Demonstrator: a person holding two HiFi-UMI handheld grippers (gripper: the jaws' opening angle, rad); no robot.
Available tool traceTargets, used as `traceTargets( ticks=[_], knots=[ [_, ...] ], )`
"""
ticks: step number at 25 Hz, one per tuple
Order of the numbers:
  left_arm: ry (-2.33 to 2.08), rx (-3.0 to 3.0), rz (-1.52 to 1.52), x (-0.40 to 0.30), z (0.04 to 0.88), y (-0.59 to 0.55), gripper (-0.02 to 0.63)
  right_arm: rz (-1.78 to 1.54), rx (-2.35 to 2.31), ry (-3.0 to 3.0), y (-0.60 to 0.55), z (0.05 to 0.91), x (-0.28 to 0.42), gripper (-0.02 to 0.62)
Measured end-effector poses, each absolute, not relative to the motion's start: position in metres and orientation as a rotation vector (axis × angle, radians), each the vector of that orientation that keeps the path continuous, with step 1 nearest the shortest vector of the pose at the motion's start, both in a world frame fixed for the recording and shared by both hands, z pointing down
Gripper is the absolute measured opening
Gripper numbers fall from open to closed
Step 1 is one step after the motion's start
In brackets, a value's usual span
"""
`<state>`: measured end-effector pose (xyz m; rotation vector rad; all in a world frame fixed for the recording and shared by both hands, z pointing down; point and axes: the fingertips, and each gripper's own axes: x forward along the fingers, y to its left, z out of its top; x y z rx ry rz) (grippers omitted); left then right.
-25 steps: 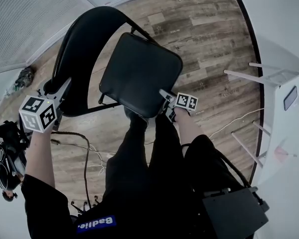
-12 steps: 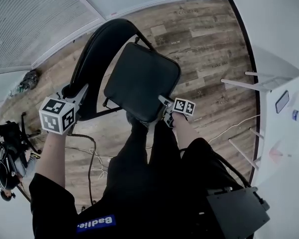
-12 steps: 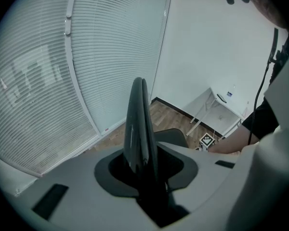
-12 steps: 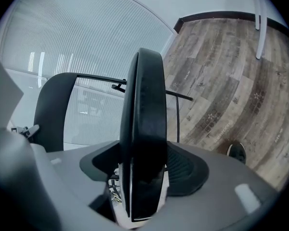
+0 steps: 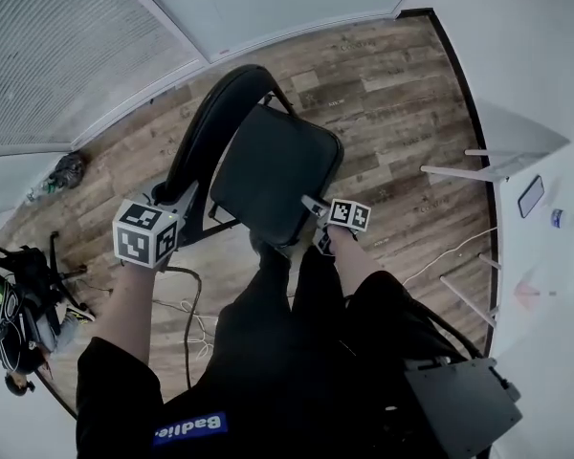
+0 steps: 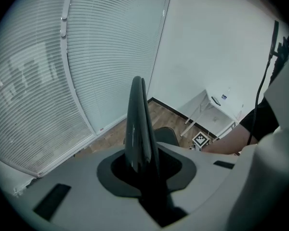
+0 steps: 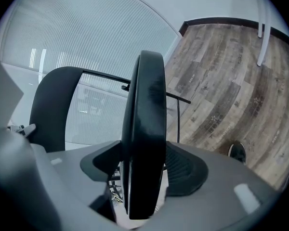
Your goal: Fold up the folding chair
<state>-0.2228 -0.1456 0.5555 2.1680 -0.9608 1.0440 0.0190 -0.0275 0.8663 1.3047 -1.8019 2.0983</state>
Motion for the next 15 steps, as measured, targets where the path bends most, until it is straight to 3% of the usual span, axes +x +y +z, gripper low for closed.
traceTargets(
  ticks=[15],
  knots=[
    [-0.952, 2.179, 1.075, -0.216, 0.522, -0.137, 0.069, 1.995, 1.214, -1.810, -0.048, 0.799, -0.025, 0.256]
  ],
)
